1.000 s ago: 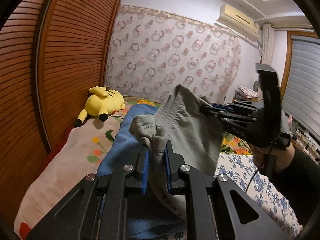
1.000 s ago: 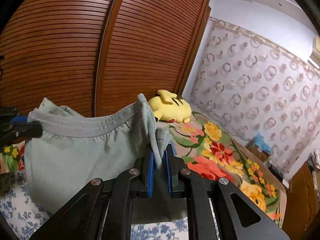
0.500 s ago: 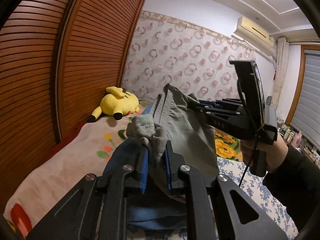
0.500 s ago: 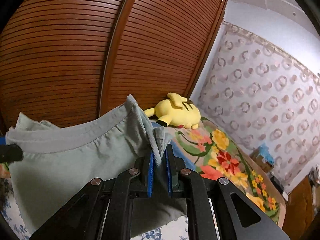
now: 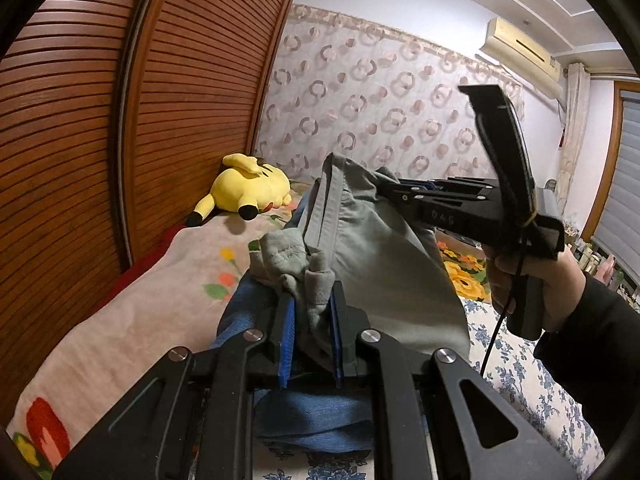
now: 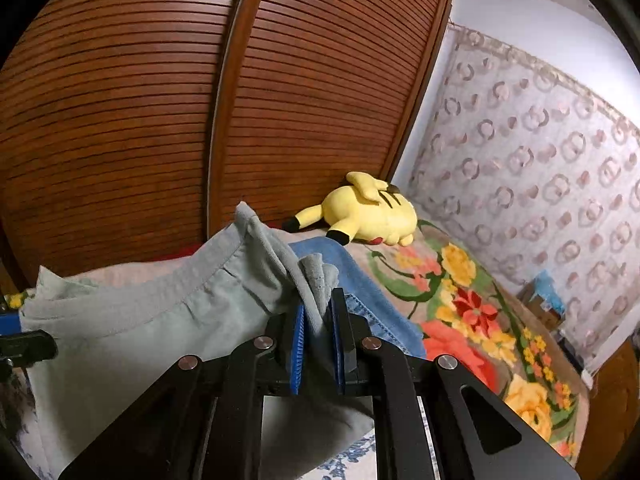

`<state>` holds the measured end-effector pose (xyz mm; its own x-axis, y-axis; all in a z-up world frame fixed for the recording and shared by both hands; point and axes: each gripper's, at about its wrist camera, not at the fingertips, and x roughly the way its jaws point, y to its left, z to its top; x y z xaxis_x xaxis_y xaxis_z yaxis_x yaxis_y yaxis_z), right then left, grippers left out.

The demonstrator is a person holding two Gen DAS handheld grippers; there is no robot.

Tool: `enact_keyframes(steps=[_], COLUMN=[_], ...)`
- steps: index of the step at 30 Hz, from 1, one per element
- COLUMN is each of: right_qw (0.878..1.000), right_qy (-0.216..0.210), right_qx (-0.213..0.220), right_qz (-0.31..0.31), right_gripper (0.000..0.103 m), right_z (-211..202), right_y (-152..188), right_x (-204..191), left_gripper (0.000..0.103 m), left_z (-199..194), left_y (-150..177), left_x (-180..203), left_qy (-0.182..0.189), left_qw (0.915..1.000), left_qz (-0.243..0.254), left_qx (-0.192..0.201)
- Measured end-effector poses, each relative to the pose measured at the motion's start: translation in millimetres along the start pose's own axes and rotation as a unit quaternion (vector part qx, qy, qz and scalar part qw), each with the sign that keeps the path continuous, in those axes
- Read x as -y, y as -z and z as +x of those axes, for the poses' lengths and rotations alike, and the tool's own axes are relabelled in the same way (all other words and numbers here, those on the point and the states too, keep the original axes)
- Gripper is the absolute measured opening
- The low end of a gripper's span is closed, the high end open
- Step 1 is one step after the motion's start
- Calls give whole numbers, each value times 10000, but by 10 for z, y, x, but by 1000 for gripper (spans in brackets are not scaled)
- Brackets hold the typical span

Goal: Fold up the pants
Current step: 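Carry the pants over and lower them onto the folded blue jeans, then open both tools to release the pants on the jeans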

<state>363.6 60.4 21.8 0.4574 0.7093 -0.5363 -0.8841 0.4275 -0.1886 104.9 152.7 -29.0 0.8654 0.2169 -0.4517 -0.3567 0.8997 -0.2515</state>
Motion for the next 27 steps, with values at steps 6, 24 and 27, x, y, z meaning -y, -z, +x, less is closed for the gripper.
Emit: enact_keyframes(steps=[6, 24, 27], right_qw=[9975, 9926, 9923], right_qy=[-412, -412, -381], right_qx=[136, -294, -252], right_qz=[562, 1099, 1154], right_gripper=[33, 33, 36], right_z=[-203, -55, -193], right_y=[63, 215, 277], right_x=[177, 327, 205], left_gripper=[15, 18, 25], left_z=[8, 65, 28], left_y=[8, 28, 35], left_x=[46, 17, 6], left_qy=[-67, -213, -226], left_qw=[9999, 9986, 9981], left_qz=[55, 271, 353], left_qx=[-97, -414, -447])
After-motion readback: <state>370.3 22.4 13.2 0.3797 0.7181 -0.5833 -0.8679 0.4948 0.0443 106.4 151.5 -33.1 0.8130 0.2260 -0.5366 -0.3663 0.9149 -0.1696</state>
